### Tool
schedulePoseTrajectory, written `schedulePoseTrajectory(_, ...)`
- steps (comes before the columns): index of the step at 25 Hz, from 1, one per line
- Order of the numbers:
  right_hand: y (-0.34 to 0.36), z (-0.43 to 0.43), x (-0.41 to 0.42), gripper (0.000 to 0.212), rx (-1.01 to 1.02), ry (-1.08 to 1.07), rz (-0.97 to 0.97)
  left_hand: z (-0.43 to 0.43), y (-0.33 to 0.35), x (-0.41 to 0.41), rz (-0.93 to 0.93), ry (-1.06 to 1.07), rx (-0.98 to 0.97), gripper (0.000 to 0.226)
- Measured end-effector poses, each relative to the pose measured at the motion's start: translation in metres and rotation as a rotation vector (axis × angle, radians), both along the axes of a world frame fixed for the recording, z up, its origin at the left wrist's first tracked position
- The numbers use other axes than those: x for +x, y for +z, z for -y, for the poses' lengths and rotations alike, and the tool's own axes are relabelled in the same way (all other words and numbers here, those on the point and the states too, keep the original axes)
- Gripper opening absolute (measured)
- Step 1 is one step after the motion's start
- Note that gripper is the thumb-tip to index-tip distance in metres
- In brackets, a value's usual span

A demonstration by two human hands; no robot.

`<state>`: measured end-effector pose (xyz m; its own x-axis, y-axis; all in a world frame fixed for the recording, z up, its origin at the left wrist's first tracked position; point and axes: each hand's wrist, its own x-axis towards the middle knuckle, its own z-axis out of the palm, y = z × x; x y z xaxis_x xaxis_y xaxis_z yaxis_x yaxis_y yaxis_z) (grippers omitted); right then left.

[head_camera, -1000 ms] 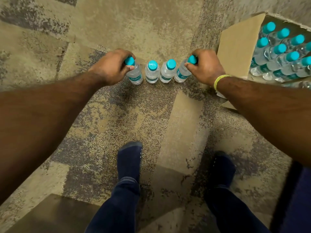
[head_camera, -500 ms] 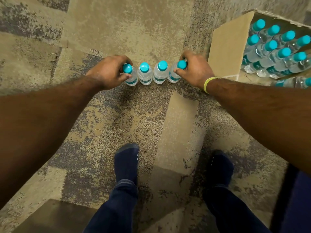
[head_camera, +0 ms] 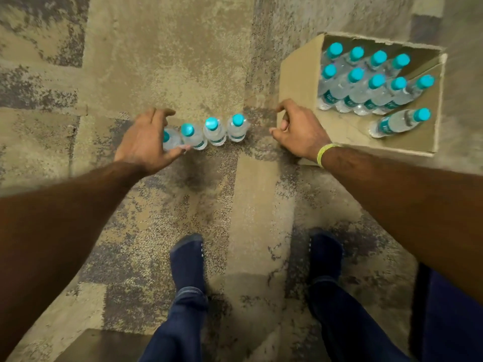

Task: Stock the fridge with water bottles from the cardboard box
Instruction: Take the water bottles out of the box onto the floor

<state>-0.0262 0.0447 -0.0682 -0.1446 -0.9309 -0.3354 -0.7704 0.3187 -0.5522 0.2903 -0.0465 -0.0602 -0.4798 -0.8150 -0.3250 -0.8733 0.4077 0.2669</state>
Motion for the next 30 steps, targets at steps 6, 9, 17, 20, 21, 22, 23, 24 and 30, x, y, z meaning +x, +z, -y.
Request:
schedulePoseTrajectory(6,0.015,-0.052,-0.091,0.037,0.002,-0.211,-0.101,-0.013,0.008,-0.147,-0.127,-0.214,-0.013,0.07)
schedulePoseTrajectory(9,0.011,-0.073,-0.139,0.036,0.041,-0.336,-0.149,-0.031,0.002,-0.224,-0.154,-0.331,-0.01,0.069)
schedulePoseTrajectory(17,-0.004,-0.096,-0.246,0.054,0.291,-0.591,-0.314,-0.022,-0.019,-0.343,0.061,-0.268,-0.07,0.071)
schedulePoseTrajectory(20,-0.01,-0.086,-0.26,0.051,0.373,-0.446,-0.411,0.001,-0.024,-0.358,0.16,-0.242,-0.087,0.065)
schedulePoseTrajectory(21,-0.012,-0.083,-0.261,0.051,0.388,-0.401,-0.433,0.008,-0.025,-0.36,0.178,-0.252,-0.084,0.065)
schedulePoseTrajectory(22,-0.014,-0.079,-0.262,0.05,0.393,-0.374,-0.442,0.013,-0.026,-0.362,0.196,-0.265,-0.084,0.065)
schedulePoseTrajectory(23,-0.017,-0.077,-0.263,0.049,0.384,-0.36,-0.438,0.017,-0.029,-0.365,0.213,-0.281,-0.087,0.064)
schedulePoseTrajectory(24,-0.02,-0.075,-0.264,0.047,0.364,-0.356,-0.426,0.02,-0.03,-0.368,0.226,-0.294,-0.098,0.062)
schedulePoseTrajectory(30,-0.023,-0.078,-0.259,0.042,0.194,-0.363,-0.354,0.023,-0.035,-0.366,0.208,-0.318,-0.173,0.041)
